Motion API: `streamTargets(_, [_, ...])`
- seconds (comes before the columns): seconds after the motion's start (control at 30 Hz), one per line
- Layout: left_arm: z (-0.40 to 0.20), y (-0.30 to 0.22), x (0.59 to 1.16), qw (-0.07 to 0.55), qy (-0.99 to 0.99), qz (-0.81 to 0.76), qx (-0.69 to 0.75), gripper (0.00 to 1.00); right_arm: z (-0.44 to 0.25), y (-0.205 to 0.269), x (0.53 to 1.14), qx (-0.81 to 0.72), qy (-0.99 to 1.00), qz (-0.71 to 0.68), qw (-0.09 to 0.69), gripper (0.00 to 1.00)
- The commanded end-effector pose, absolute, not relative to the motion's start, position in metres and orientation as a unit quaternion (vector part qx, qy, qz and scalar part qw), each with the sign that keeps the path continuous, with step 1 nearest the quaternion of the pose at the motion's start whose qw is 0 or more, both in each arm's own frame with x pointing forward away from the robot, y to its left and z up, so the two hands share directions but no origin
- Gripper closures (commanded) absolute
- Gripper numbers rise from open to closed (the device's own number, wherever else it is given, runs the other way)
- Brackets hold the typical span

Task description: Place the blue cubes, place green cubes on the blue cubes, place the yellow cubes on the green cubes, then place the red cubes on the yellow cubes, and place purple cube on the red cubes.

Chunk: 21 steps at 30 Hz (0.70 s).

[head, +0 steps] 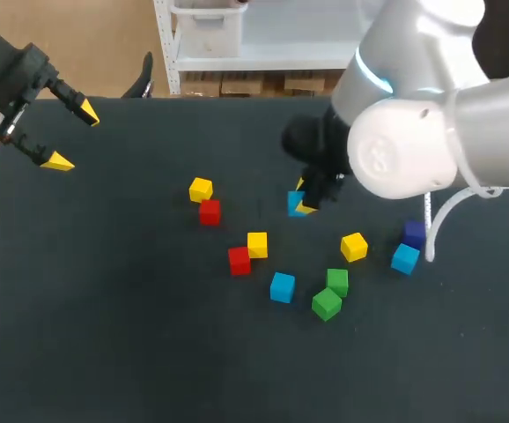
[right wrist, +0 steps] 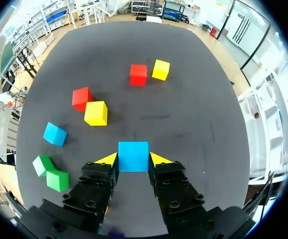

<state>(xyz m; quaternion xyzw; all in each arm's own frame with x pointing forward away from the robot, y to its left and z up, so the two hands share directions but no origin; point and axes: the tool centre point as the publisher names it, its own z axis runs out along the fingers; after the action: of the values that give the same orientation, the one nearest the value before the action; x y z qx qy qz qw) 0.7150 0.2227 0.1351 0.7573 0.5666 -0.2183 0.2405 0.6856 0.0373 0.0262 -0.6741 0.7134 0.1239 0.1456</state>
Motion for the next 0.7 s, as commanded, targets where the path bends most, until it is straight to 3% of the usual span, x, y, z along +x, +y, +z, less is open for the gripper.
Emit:
streamTargets(0.03, [0.135, 0.223, 0.715, 0.241, 0.566, -0.217, 0.758, 0.00, 0.020, 0.042, 0.689, -0.676, 0.711, 0.129, 0.148, 1.00])
streamTargets(0.7, [0.135, 0.223, 0.715, 0.241, 0.566, -0.217, 0.758, 0.00, 0.006, 0.050, 0.694, -0.683, 0.703, 0.136, 0.144, 1.00])
